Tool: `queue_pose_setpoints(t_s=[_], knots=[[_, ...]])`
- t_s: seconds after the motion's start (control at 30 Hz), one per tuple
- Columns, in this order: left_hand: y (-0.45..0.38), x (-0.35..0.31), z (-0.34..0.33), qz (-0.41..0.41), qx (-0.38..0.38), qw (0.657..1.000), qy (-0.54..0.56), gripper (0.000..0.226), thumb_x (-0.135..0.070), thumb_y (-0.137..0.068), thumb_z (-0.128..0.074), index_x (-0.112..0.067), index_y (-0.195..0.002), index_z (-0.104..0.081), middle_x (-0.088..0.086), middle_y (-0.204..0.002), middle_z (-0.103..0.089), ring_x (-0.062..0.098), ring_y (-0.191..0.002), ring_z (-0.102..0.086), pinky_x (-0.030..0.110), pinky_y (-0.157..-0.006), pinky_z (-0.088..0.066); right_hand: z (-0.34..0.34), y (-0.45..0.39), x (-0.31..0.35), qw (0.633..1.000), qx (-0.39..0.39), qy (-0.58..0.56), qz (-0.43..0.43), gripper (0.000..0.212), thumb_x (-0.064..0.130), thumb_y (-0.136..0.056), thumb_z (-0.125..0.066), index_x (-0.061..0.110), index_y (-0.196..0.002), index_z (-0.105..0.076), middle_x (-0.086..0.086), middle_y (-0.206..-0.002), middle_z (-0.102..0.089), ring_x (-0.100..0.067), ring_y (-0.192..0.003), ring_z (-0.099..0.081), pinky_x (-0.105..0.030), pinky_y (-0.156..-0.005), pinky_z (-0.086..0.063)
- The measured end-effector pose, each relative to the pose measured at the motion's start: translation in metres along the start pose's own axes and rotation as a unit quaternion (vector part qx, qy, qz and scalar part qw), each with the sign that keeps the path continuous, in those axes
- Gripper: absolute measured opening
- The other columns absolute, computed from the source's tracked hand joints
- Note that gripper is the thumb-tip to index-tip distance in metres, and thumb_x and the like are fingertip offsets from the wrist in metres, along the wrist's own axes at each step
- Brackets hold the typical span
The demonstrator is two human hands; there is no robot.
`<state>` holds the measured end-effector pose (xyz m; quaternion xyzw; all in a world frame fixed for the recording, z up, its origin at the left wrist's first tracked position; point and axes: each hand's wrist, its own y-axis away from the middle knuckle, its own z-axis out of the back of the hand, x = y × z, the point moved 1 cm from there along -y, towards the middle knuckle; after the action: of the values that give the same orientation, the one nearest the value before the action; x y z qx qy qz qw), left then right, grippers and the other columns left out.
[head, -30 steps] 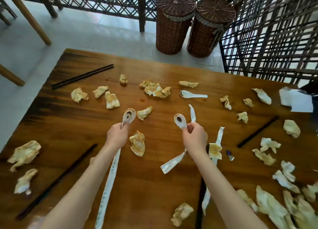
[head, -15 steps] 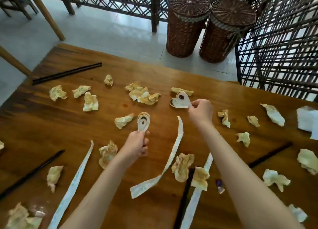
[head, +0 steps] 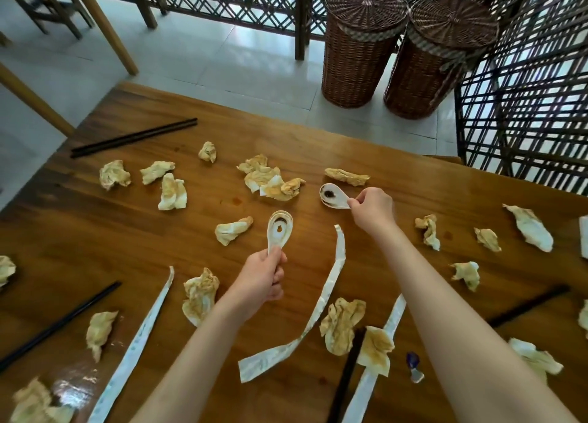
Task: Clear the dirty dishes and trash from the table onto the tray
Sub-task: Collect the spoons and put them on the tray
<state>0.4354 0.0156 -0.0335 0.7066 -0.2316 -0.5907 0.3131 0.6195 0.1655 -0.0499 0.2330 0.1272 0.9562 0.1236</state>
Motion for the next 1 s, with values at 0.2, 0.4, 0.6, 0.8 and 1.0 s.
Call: queue_pose_setpoints(t_s=[0.2, 0.4, 0.6, 0.8, 1.0], knots=[[0.005, -0.003, 0.002, -0.008, 0.011, 1.000, 0.002, 0.036, -0.036, -0.100, -0.036, -0.011, -0.076, -0.047, -0.003, -0.045, -0.035, 0.010, -0.037, -0.025, 0.022, -0.040, -0.025, -0.003, -0.001, -0.001, 1.000, -0.003, -0.029, 0.000, 0.014, 0.031, -0.087, -0.063, 0.017, -0.089, -0.060, -0.002, -0.092, -0.062, -0.018, -0.082, -0.056, -0.031, -0.065, -0.045], [0.009, -0.006, 0.008, -0.009, 0.009, 1.000, -0.004, 0.036, -0.036, -0.100, -0.036, -0.011, -0.077, -0.048, -0.003, -0.047, -0.034, 0.009, -0.038, -0.026, 0.022, -0.041, -0.026, -0.009, 0.001, -0.002, 0.999, 0.009, -0.039, 0.014, 0.020, 0.034, -0.089, -0.059, 0.019, -0.102, -0.054, -0.001, -0.099, -0.059, -0.018, -0.087, -0.054, -0.031, -0.066, -0.044], [0.014, -0.009, 0.016, -0.013, 0.005, 1.000, -0.005, 0.035, -0.036, -0.100, -0.036, -0.011, -0.079, -0.048, -0.002, -0.048, -0.033, 0.009, -0.038, -0.025, 0.023, -0.040, -0.026, -0.009, 0.006, 0.004, 0.999, 0.029, 0.036, 0.027, 0.035, 0.039, -0.095, -0.046, 0.012, -0.112, -0.060, -0.006, -0.102, -0.064, -0.024, -0.090, -0.058, -0.034, -0.070, -0.045], [0.025, -0.018, 0.024, -0.020, 0.015, 1.000, -0.018, 0.035, -0.038, -0.099, -0.036, -0.011, -0.081, -0.048, -0.001, -0.052, -0.032, 0.011, -0.041, -0.024, 0.024, -0.042, -0.026, -0.002, 0.035, 0.011, 0.997, 0.044, -0.068, -0.007, 0.030, 0.033, -0.097, -0.042, 0.011, -0.111, -0.057, -0.003, -0.090, -0.062, -0.018, -0.075, -0.059, -0.032, -0.062, -0.049], [0.054, -0.021, 0.036, -0.013, 0.019, 0.999, -0.045, 0.035, -0.042, -0.098, -0.035, -0.012, -0.084, -0.048, -0.004, -0.051, -0.033, 0.009, -0.041, -0.025, 0.023, -0.042, -0.026, 0.009, 0.098, -0.001, 0.982, 0.004, -0.184, -0.044, 0.030, 0.029, -0.100, -0.032, 0.012, -0.099, -0.056, -0.003, -0.078, -0.055, -0.013, -0.062, -0.047, -0.029, -0.053, -0.037]])
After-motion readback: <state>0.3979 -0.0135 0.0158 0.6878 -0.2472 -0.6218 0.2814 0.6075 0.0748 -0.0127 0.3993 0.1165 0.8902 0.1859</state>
